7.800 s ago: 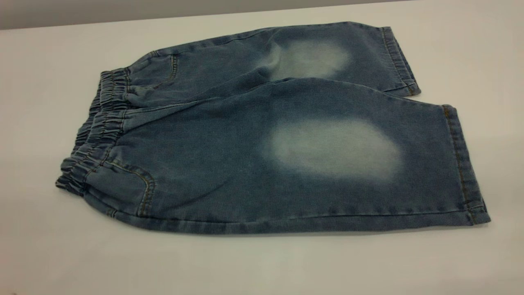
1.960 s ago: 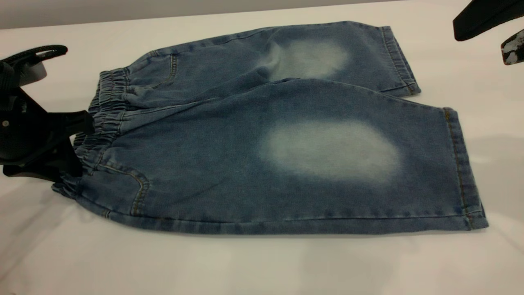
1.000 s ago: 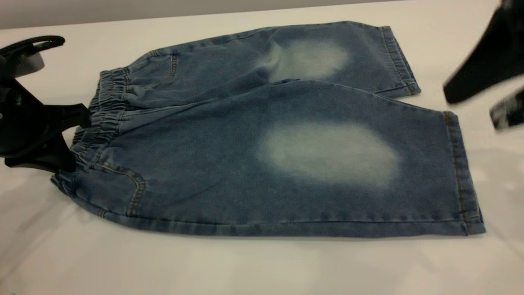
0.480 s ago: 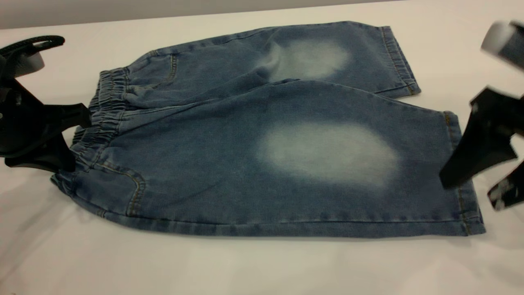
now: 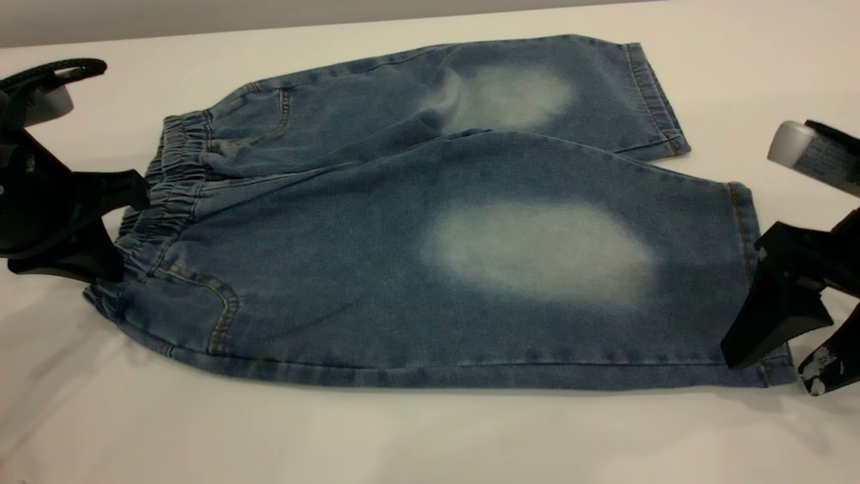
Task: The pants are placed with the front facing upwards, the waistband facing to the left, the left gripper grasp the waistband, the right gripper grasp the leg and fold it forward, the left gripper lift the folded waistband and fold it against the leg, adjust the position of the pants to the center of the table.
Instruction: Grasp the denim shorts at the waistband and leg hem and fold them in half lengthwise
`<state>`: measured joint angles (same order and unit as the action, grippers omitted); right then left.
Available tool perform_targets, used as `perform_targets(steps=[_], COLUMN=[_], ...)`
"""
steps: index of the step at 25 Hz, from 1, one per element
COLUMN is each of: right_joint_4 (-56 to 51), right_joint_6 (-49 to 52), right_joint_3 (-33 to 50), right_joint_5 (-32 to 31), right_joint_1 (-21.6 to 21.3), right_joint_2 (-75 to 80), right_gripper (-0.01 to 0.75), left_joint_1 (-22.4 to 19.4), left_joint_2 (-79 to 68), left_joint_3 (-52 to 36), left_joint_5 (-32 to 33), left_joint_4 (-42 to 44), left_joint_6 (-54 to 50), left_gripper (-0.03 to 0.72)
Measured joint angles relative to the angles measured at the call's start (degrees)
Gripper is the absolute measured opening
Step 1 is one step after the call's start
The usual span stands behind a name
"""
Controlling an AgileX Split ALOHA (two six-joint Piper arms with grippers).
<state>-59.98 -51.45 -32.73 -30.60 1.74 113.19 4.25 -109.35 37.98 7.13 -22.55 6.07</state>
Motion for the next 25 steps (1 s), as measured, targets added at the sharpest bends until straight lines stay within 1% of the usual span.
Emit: perform_targets(steps=[8, 11, 14, 17, 20, 22, 25], right_joint_4=[-3.95, -4.93, -5.57, -5.87, -7.74, -8.89, -9.75], right_joint_6=[-5.89, -7.27, -7.79, -8.81, -10.48, -11.98, -13.13], right_joint_3=[0.0, 0.0, 0.0, 0.0, 0.0, 0.0, 0.0], right_joint_5=[1.8, 2.21, 2.47, 2.32, 0.71, 0.0, -0.4], right_joint_1=[0.0, 0.0, 0.0, 0.0, 0.0, 0.0, 0.0], right_joint_2=[0.74, 0.74, 0.77, 0.81, 0.81, 0.81, 0.81], right_gripper=[0.488, 0.47, 0.419, 0.342, 0.252, 0.216, 0.197], left_joint_1=[0.0, 0.0, 0.0, 0.0, 0.0, 0.0, 0.0], left_joint_2=[0.0, 0.0, 0.0, 0.0, 0.0, 0.0, 0.0], left_joint_3=[0.0, 0.0, 0.0, 0.0, 0.0, 0.0, 0.0], left_joint_5=[0.0, 0.0, 0.0, 0.0, 0.0, 0.0, 0.0], left_joint_4=[0.0, 0.0, 0.0, 0.0, 0.0, 0.0, 0.0], left_joint_6=[0.01, -0.04, -0.04, -0.04, -0.04, -0.04, -0.04], left_gripper=[0.06, 0.06, 0.06, 0.06, 0.06, 0.06, 0.06])
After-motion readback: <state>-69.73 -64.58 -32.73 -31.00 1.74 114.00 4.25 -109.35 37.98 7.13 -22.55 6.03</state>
